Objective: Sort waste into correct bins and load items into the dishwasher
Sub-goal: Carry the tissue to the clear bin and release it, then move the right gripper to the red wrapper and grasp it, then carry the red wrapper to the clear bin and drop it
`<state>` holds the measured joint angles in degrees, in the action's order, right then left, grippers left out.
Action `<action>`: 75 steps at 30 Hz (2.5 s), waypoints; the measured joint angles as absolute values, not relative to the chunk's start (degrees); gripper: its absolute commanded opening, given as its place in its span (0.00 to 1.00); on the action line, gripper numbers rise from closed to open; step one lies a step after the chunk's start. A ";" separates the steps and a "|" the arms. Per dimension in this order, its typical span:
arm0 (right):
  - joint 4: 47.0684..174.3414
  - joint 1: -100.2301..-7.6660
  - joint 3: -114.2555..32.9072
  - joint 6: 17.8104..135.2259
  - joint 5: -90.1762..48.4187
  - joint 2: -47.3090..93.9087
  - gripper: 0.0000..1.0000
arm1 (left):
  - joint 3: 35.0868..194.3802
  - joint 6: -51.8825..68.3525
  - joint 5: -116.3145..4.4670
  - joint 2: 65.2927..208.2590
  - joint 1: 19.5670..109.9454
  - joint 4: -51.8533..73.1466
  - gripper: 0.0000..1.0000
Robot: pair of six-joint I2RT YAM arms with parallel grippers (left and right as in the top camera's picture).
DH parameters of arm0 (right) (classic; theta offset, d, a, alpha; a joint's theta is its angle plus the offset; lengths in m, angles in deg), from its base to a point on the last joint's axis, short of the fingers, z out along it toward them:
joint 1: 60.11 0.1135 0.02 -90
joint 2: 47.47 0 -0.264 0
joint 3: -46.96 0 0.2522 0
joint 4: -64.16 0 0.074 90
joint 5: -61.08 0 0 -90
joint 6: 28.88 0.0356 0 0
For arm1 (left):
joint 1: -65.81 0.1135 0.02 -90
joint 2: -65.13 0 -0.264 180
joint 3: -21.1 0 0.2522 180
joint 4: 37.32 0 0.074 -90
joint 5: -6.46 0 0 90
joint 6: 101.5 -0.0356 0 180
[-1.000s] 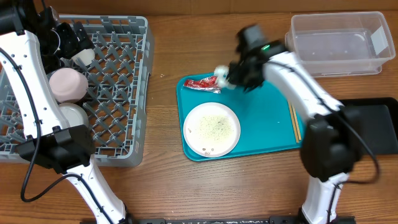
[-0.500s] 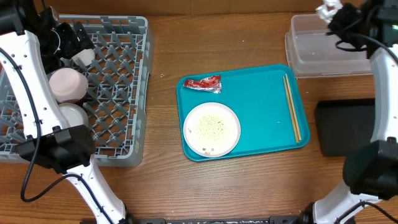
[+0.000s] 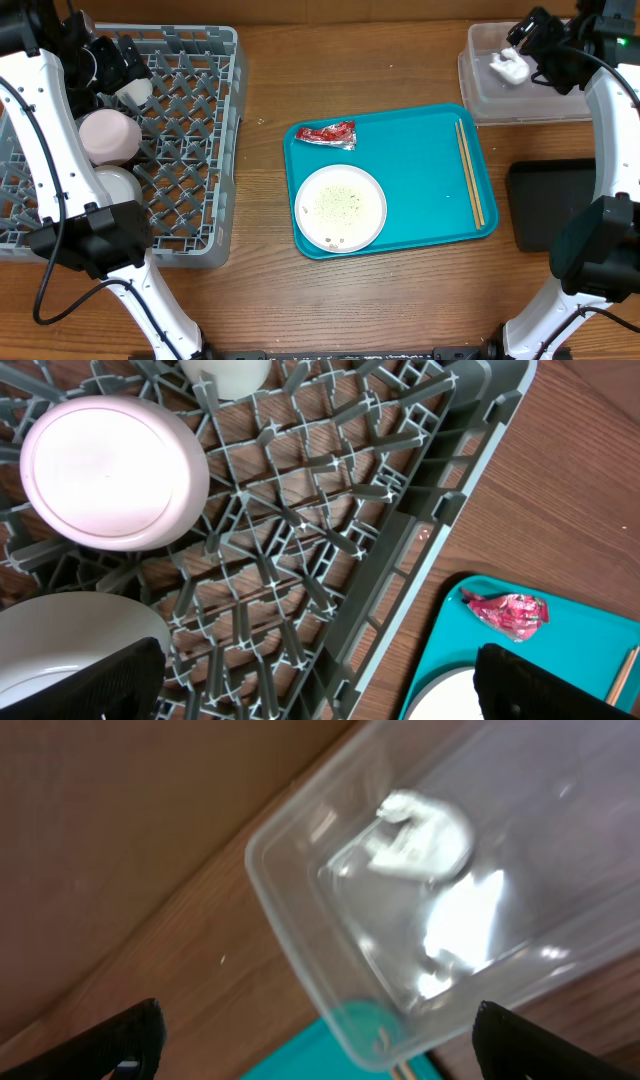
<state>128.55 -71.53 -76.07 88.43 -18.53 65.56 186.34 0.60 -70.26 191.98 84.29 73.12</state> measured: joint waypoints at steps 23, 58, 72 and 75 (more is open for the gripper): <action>127.55 -35.05 -69.56 82.99 -21.04 73.12 1.00 | 186.34 0.60 -70.26 191.98 84.29 73.12 1.00; 125.21 -34.46 -69.25 103.29 -23.91 83.81 0.04 | 186.34 0.60 -70.26 191.98 84.29 73.12 1.00; 136.99 -53.63 -80.31 103.25 -23.29 75.99 0.04 | 186.34 0.60 -70.26 191.98 84.29 73.12 1.00; 136.46 -59.95 -81.60 103.25 -23.67 71.75 0.04 | 186.34 0.60 -70.26 191.98 84.29 73.12 1.00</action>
<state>136.46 -59.95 -81.60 103.25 -23.67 71.75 186.34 0.60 -70.26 191.98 84.29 73.12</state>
